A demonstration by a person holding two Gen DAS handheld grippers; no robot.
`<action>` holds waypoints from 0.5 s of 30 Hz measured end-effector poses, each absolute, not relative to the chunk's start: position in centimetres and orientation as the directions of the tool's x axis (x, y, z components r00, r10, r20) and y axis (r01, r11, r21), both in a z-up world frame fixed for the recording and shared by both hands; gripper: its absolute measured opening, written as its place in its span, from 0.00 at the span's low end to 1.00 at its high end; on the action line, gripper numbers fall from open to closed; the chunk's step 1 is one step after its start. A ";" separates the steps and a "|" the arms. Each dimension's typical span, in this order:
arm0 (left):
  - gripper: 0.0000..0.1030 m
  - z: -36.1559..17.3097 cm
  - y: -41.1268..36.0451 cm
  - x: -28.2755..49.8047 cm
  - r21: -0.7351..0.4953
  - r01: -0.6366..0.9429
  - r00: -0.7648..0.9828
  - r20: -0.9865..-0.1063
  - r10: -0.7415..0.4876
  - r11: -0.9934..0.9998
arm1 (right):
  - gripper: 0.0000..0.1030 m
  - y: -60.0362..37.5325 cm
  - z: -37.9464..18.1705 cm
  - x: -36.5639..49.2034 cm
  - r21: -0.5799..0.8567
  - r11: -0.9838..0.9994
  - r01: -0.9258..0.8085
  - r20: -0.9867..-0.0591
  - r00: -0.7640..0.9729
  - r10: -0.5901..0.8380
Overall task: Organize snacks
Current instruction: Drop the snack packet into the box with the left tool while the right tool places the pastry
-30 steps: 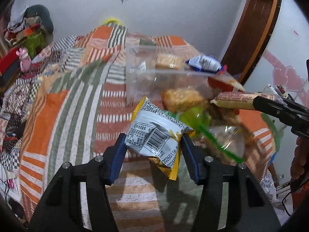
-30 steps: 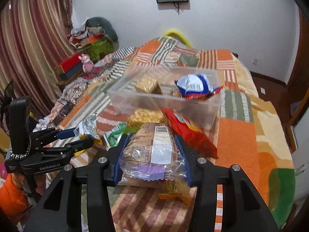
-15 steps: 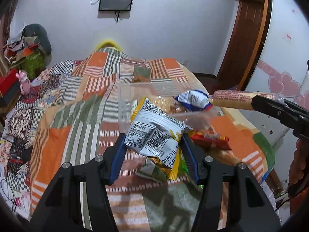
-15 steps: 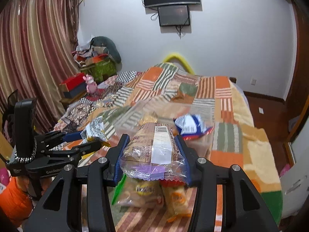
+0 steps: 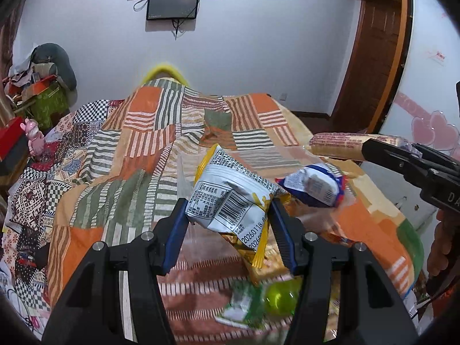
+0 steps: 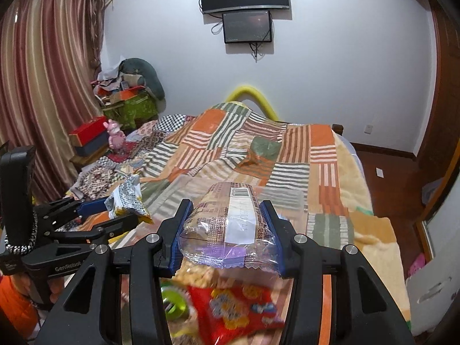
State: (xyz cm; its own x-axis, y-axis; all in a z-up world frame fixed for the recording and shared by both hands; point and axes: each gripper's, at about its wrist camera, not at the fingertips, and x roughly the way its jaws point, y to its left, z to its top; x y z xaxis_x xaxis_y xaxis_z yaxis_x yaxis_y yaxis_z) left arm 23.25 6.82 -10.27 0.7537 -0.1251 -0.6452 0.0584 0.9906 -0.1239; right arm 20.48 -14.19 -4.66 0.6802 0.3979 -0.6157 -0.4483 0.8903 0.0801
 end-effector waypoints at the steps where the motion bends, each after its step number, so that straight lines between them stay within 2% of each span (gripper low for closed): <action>1: 0.54 -10.5 6.9 23.9 -0.120 0.054 0.750 -0.650 -0.120 0.991 | 0.43 -14.0 -4.9 20.9 0.078 0.891 -0.447 -0.620 0.678 0.395; 15: 0.55 -13.5 7.4 31.9 -0.109 0.025 0.697 -0.711 -0.095 0.994 | 0.43 -10.8 -9.1 26.8 0.077 0.868 -0.491 -0.742 0.553 0.379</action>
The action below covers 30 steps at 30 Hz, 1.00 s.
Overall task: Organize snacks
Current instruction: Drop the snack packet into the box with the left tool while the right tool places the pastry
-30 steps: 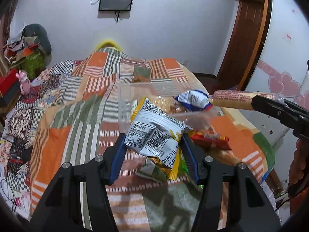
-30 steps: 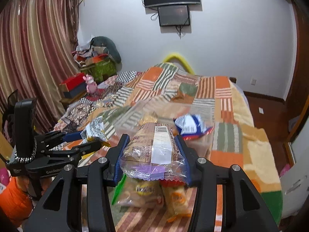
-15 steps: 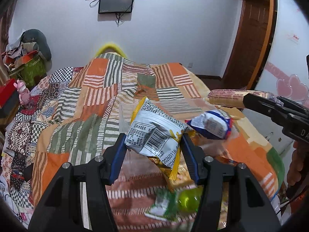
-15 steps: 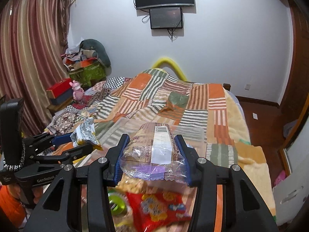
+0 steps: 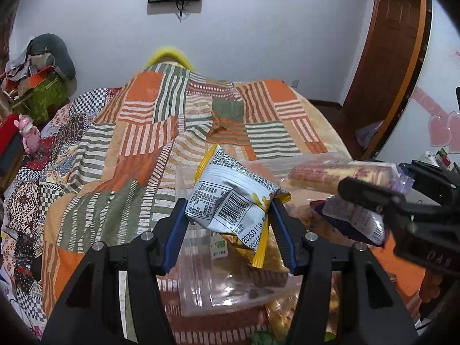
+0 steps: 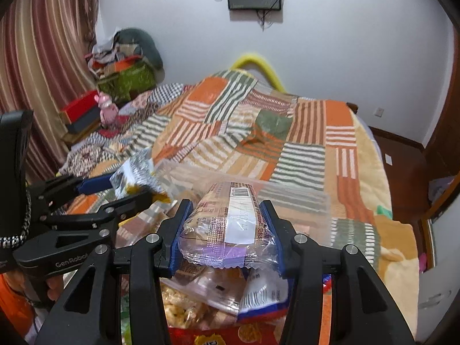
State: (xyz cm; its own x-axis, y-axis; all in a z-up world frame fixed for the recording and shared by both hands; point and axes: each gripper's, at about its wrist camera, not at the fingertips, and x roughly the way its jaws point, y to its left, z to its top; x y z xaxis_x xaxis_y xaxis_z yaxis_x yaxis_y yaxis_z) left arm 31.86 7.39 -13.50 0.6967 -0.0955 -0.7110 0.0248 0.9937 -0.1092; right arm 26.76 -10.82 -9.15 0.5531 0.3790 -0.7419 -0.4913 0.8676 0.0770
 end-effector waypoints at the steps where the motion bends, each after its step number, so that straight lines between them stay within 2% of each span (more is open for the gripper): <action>1: 0.55 -13.8 7.4 32.2 -0.104 0.024 0.691 -0.717 -0.092 0.994 | 0.44 -10.7 -9.3 26.8 0.075 0.865 -0.496 -0.748 0.546 0.377; 8: 0.58 -14.8 7.3 32.8 -0.121 0.012 0.661 -0.744 -0.099 0.993 | 0.51 -11.1 -9.9 27.3 0.102 0.866 -0.489 -0.773 0.510 0.378; 22: 0.64 -11.5 6.3 26.5 -0.071 0.080 0.699 -0.707 -0.107 0.994 | 0.58 -15.2 -5.8 22.8 0.055 0.874 -0.483 -0.700 0.605 0.379; 30: 0.67 -12.4 5.7 22.4 -0.027 0.109 0.673 -0.734 -0.094 0.994 | 0.71 -16.8 -6.1 19.5 0.007 0.876 -0.483 -0.694 0.628 0.352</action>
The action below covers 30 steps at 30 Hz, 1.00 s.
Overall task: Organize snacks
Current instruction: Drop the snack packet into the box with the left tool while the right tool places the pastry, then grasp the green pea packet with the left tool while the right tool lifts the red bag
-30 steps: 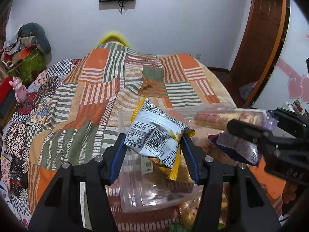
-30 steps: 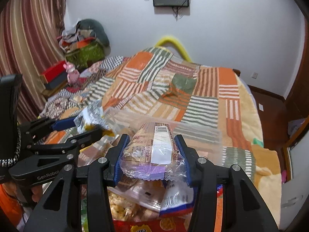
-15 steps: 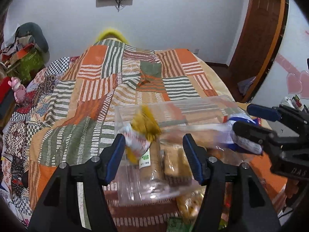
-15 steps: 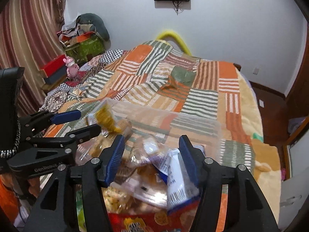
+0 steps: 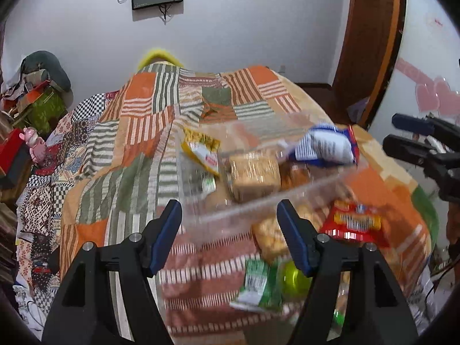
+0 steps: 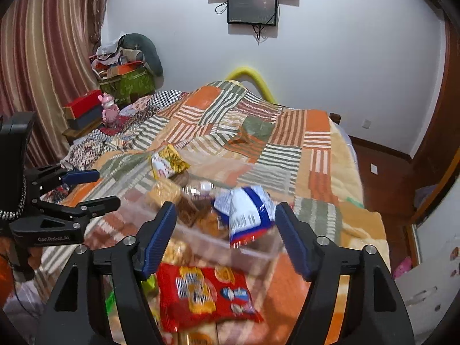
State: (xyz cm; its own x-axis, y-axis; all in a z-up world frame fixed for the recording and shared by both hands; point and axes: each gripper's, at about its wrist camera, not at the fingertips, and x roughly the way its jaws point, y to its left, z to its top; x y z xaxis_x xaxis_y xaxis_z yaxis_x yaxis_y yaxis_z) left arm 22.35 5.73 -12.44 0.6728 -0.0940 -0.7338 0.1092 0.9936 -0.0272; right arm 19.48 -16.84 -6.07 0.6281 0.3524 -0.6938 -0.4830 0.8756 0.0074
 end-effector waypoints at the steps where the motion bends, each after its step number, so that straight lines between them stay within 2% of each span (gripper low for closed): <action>1: 0.67 -12.9 5.7 21.9 -0.027 0.110 0.664 -0.742 -0.094 0.994 | 0.74 -16.9 -6.3 19.1 0.007 0.876 -0.482 -0.696 0.627 0.350; 4: 0.67 -14.1 6.0 21.1 -0.049 0.106 0.639 -0.762 -0.106 0.993 | 0.81 -17.4 -7.3 18.1 0.027 0.878 -0.478 -0.708 0.611 0.354; 16: 0.67 -19.8 6.3 18.7 -0.150 0.068 0.528 -0.833 -0.163 0.986 | 0.86 -18.1 -11.9 15.2 0.087 0.875 -0.477 -0.784 0.510 0.355; 30: 0.67 -21.6 4.6 20.0 -0.178 0.117 0.498 -0.841 -0.213 0.977 | 0.85 -16.7 -15.2 17.6 0.077 0.878 -0.473 -0.830 0.457 0.319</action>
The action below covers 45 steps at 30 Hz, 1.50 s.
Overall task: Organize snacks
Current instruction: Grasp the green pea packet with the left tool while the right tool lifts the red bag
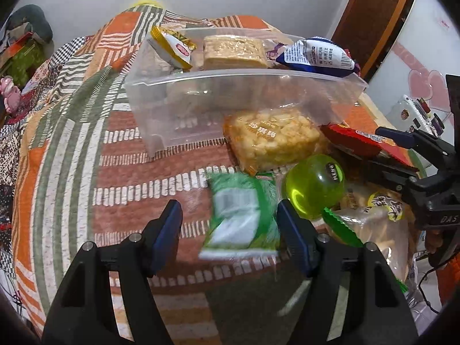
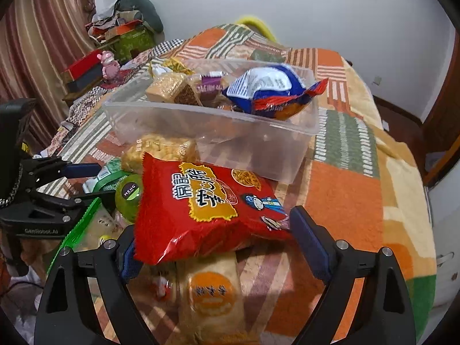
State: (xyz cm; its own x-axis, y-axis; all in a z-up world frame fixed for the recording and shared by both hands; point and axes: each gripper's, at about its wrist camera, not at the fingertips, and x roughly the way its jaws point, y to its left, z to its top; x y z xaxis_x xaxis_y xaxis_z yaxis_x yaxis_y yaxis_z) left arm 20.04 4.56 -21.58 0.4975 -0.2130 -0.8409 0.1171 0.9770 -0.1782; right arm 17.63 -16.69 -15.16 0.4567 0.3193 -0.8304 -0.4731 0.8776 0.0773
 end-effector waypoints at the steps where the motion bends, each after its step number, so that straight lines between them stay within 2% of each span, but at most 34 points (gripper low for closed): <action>1: 0.67 -21.7 4.5 20.3 -0.174 0.116 0.495 -0.843 -0.209 0.978 | 0.84 -16.6 -15.3 17.6 0.078 0.879 -0.471 -0.833 0.454 0.318; 4: 0.65 -22.0 4.2 20.6 -0.160 0.121 0.509 -0.837 -0.200 0.980 | 0.74 -17.1 -15.6 18.0 0.100 0.885 -0.454 -0.834 0.447 0.324; 6: 0.59 -21.9 4.1 20.6 -0.162 0.131 0.515 -0.832 -0.207 0.978 | 0.66 -17.5 -15.5 18.1 0.114 0.890 -0.442 -0.830 0.451 0.330; 8: 0.47 -21.9 3.8 20.5 -0.149 0.143 0.522 -0.829 -0.203 0.978 | 0.52 -17.8 -15.4 18.1 0.116 0.892 -0.437 -0.828 0.453 0.330; 11: 0.43 -21.6 3.4 20.2 -0.124 0.152 0.533 -0.825 -0.187 0.981 | 0.39 -18.2 -14.7 17.6 0.109 0.892 -0.440 -0.814 0.475 0.334; 17: 0.41 -20.9 3.6 19.6 -0.138 0.139 0.545 -0.816 -0.192 0.981 | 0.28 -19.0 -13.0 16.8 0.093 0.895 -0.436 -0.789 0.516 0.334; 20: 0.41 -20.0 3.9 19.1 -0.137 0.132 0.563 -0.804 -0.188 0.982 | 0.25 -19.6 -12.1 16.6 0.097 0.897 -0.431 -0.773 0.535 0.341; 31: 0.41 -14.9 4.8 18.3 -0.128 0.107 0.666 -0.727 -0.167 0.986 | 0.24 -19.9 -8.0 15.7 0.084 0.894 -0.440 -0.705 0.608 0.365; 45: 0.41 -11.6 6.8 22.4 -0.119 0.050 0.736 -0.667 -0.118 0.992 | 0.25 -18.0 -4.8 19.4 0.086 0.889 -0.450 -0.623 0.672 0.401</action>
State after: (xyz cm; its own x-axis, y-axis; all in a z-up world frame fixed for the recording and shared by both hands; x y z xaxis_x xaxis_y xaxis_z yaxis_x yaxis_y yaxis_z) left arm 22.42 6.78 -11.57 0.7356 -0.1176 -0.6672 0.0505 0.9916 -0.1191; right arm 19.42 -17.99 -4.76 0.6721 0.4008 -0.6226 -0.4500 0.8888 0.0864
